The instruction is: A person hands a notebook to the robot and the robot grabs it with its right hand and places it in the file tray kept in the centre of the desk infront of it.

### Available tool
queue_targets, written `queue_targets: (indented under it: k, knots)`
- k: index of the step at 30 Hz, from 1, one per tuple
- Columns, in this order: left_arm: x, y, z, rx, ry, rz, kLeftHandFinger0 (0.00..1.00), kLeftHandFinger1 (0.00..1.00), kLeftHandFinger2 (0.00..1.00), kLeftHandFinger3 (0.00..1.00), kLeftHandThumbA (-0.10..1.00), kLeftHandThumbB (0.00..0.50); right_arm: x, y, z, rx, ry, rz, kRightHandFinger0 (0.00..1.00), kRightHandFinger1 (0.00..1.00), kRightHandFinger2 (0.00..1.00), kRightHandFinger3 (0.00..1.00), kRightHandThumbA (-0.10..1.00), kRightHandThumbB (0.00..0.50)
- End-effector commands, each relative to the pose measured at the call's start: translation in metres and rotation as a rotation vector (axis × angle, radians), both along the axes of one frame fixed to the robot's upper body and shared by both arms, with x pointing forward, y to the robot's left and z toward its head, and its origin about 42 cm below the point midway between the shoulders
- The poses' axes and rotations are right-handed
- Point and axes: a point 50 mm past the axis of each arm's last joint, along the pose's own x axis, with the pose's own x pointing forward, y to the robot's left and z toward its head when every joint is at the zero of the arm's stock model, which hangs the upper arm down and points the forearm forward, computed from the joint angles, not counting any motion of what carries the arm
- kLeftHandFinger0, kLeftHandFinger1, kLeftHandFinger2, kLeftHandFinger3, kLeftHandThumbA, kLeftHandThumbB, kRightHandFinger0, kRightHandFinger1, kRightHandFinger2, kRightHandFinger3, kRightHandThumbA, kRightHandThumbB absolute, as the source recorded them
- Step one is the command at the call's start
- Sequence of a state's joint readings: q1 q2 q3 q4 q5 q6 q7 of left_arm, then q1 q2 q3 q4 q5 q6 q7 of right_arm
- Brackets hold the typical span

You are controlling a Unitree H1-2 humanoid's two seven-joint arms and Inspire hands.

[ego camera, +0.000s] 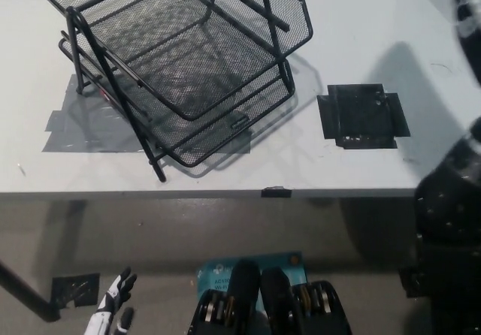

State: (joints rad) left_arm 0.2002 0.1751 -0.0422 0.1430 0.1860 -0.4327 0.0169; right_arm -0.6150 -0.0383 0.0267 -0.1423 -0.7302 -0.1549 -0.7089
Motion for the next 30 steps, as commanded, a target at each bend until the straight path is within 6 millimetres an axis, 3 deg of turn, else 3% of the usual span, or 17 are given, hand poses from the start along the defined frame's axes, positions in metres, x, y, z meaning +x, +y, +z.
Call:
queue_targets:
  k: [1, 2, 4, 7, 8, 9, 12, 13, 15, 16, 18, 21, 22, 26, 30]
  knots:
    - [-0.001, 0.003, 0.01, 0.0, -0.06, -0.01, 1.0, 1.0, 1.0, 1.0, 0.95, 0.361, 0.002, 0.034, 0.02, -0.178, -0.113, 0.067, 0.0, 0.0, 0.0, 0.0, 0.8, 0.0]
    - [-0.001, 0.003, 0.009, 0.007, -0.058, -0.013, 1.0, 1.0, 1.0, 1.0, 0.97, 0.357, 0.008, 0.041, 0.018, -0.227, -0.118, 0.065, 0.0, 0.0, 0.0, 0.04, 0.79, 0.0]
    - [-0.001, 0.002, 0.009, 0.015, -0.057, -0.016, 1.0, 1.0, 1.0, 1.0, 0.98, 0.358, 0.014, 0.047, 0.018, -0.276, -0.13, 0.058, 0.0, 0.0, 0.0, 0.02, 0.72, 0.0]
    - [0.0, 0.002, 0.01, 0.017, -0.061, -0.018, 1.0, 1.0, 1.0, 1.0, 0.98, 0.36, 0.027, 0.062, 0.015, -0.361, -0.104, 0.048, 0.0, 0.0, 0.0, 0.0, 0.82, 0.0]
    - [0.0, 0.002, 0.01, 0.02, -0.061, -0.018, 1.0, 1.0, 1.0, 1.0, 0.98, 0.361, 0.03, 0.065, 0.014, -0.392, -0.1, 0.051, 0.0, 0.0, 0.0, 0.27, 0.83, 0.0]
    - [0.001, 0.002, 0.01, 0.023, -0.061, -0.019, 1.0, 1.0, 1.0, 1.0, 0.98, 0.36, 0.034, 0.07, 0.013, -0.432, -0.094, 0.059, 0.0, 0.0, 0.01, 0.38, 0.85, 0.0]
    - [0.001, 0.003, 0.011, 0.024, -0.062, -0.02, 1.0, 1.0, 1.0, 1.0, 0.98, 0.36, 0.041, 0.075, 0.011, -0.477, -0.09, 0.064, 0.0, 0.0, 0.0, 0.41, 0.86, 0.0]
    - [0.001, 0.003, 0.011, 0.023, -0.062, -0.02, 1.0, 1.0, 1.0, 1.0, 0.98, 0.362, 0.046, 0.078, 0.009, -0.518, -0.081, 0.052, 0.0, 0.0, 0.0, 0.49, 0.91, 0.0]
    - [0.001, 0.003, 0.012, 0.024, -0.062, -0.021, 1.0, 1.0, 1.0, 1.0, 0.99, 0.36, 0.053, 0.081, 0.007, -0.564, -0.081, 0.033, 0.0, 0.0, 0.0, 0.42, 0.89, 0.0]
    - [0.0, 0.003, 0.011, 0.028, -0.063, -0.022, 1.0, 1.0, 1.0, 1.0, 0.99, 0.353, 0.059, 0.082, 0.005, -0.595, -0.079, 0.007, 0.0, 0.0, 0.0, 0.16, 0.9, 0.0]
    - [0.001, 0.003, 0.011, 0.037, -0.066, -0.025, 1.0, 1.0, 1.0, 1.0, 0.99, 0.346, 0.068, 0.081, 0.0, -0.627, -0.062, -0.019, 0.0, 0.0, 0.02, 0.0, 0.96, 0.0]
    - [0.001, 0.004, 0.011, 0.034, -0.063, -0.027, 1.0, 1.0, 1.0, 1.0, 1.0, 0.347, 0.075, 0.077, -0.006, -0.647, -0.043, -0.035, 0.0, 0.0, 0.06, 0.01, 1.0, 0.0]
    - [0.001, 0.004, 0.011, 0.032, -0.062, -0.028, 1.0, 1.0, 1.0, 1.0, 0.99, 0.347, 0.078, 0.074, -0.01, -0.651, -0.029, -0.032, 0.0, 0.0, 0.12, 0.07, 0.97, 0.0]
    - [0.001, 0.004, 0.011, 0.031, -0.062, -0.03, 1.0, 1.0, 1.0, 1.0, 0.99, 0.345, 0.085, 0.069, -0.018, -0.665, -0.025, -0.05, 0.0, 0.0, 0.18, 0.23, 0.94, 0.0]
    - [0.002, 0.004, 0.011, 0.034, -0.062, -0.033, 1.0, 1.0, 1.0, 1.0, 1.0, 0.349, 0.087, 0.068, -0.022, -0.688, -0.04, -0.046, 0.0, 0.0, 0.25, 0.35, 0.95, 0.0]
